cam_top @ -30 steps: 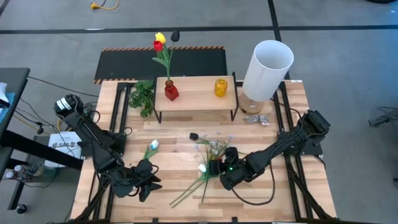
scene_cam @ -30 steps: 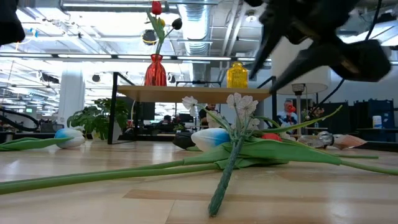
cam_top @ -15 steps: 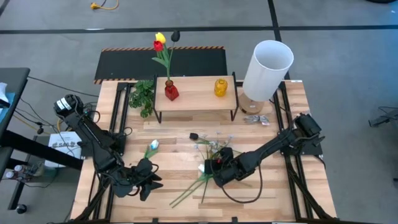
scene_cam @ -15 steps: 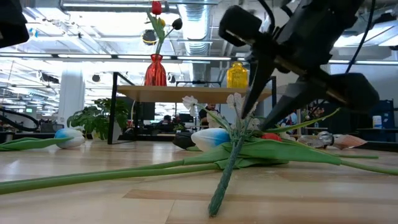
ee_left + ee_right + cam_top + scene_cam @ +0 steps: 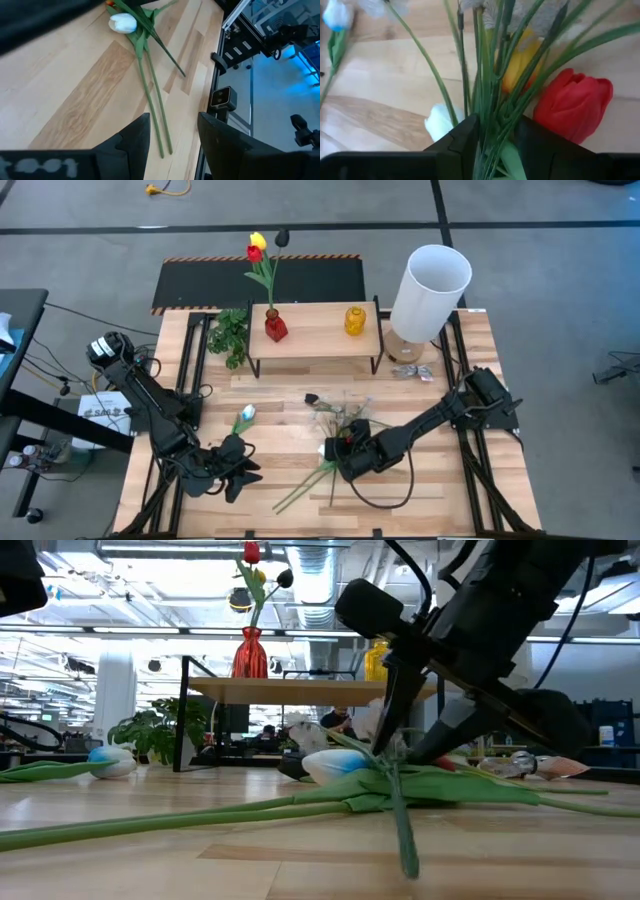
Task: Pick and place flowers into a vace then onto a shelf
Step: Put the white flowers into the red vase on the shelf
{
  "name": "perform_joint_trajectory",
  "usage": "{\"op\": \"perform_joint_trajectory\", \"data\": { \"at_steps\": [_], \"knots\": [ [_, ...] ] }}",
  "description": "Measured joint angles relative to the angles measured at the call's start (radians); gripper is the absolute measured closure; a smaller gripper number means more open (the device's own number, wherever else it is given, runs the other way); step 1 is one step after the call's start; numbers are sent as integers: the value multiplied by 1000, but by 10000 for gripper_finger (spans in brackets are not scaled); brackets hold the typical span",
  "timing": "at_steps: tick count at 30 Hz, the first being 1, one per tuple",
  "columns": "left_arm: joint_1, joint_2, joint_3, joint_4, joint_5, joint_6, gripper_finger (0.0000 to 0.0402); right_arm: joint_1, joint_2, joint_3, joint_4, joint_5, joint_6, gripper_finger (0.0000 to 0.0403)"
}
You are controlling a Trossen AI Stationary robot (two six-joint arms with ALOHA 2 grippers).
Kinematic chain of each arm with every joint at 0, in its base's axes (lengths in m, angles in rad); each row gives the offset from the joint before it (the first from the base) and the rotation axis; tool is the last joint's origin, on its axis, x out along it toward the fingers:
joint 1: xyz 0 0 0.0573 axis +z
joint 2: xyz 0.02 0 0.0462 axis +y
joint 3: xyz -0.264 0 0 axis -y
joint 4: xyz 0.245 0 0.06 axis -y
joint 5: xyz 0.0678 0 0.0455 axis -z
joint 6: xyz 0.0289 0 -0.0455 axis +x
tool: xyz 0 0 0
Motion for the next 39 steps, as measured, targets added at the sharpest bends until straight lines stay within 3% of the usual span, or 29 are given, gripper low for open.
{"op": "perform_joint_trajectory", "data": {
  "at_steps": [13, 23, 34, 39],
  "knots": [
    [0, 0, 0, 0, -9, -2, 248, 6, 0, 0, 45, 66, -124, 395],
    [0, 0, 0, 0, -32, -3, 248, 40, -11, 11, 47, 156, -157, 398],
    [0, 0, 0, 28, -33, 9, 248, 72, -26, 199, -84, 259, -358, 400],
    [-18, 0, 0, 110, -157, 76, 255, 95, -26, 340, -236, 292, -491, 401]
  ]
}}
